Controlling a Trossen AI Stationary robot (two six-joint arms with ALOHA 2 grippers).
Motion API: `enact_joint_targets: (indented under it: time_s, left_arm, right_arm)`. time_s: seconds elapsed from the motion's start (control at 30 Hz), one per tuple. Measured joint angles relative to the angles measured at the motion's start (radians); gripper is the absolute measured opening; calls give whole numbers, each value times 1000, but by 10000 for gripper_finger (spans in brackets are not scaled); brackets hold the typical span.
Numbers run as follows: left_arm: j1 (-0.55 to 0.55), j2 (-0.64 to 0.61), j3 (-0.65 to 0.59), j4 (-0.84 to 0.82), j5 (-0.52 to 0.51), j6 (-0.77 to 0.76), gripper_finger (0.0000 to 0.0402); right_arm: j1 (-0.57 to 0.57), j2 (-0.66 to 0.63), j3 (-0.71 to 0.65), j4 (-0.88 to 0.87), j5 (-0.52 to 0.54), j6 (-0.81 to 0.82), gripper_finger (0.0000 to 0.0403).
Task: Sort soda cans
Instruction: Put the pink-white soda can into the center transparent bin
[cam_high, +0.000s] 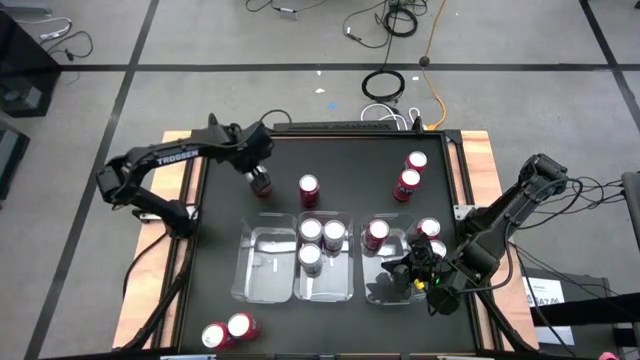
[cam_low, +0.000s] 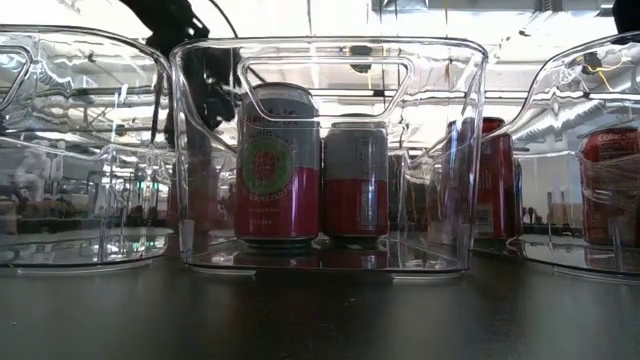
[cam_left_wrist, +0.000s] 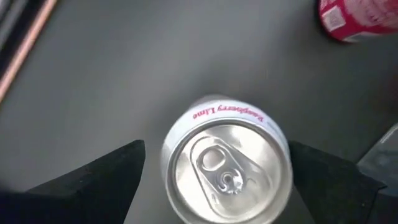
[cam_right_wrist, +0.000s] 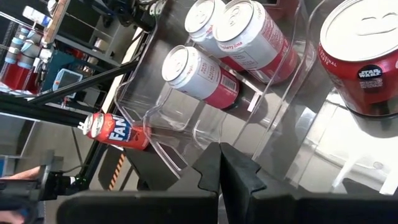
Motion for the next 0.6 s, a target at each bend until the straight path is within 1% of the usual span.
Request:
enact_joint_targets:
  time_s: [0.1, 0.2, 0.27, 0.43, 0.53, 0.6]
  left_arm:
    - [14, 0, -41, 33, 6, 0, 390]
    - [23, 1, -55, 56, 5, 1, 384]
    - [23, 1, -55, 71, 5, 2, 368]
    - [23, 1, -55, 78, 18, 0, 306]
    - [19, 1, -50, 66, 23, -7, 306]
    - [13, 3, -30, 30, 27, -21, 306]
  right_arm:
    - [0, 0, 0, -1, 0, 0, 0]
    - [0, 0, 0, -1, 0, 2, 0]
    - [0, 0, 0, -1, 0, 10, 0]
    - [0, 0, 0, -4, 0, 25, 0]
    - [0, 0, 0, -4, 0, 22, 0]
    - [0, 0, 0, -5, 0, 12, 0]
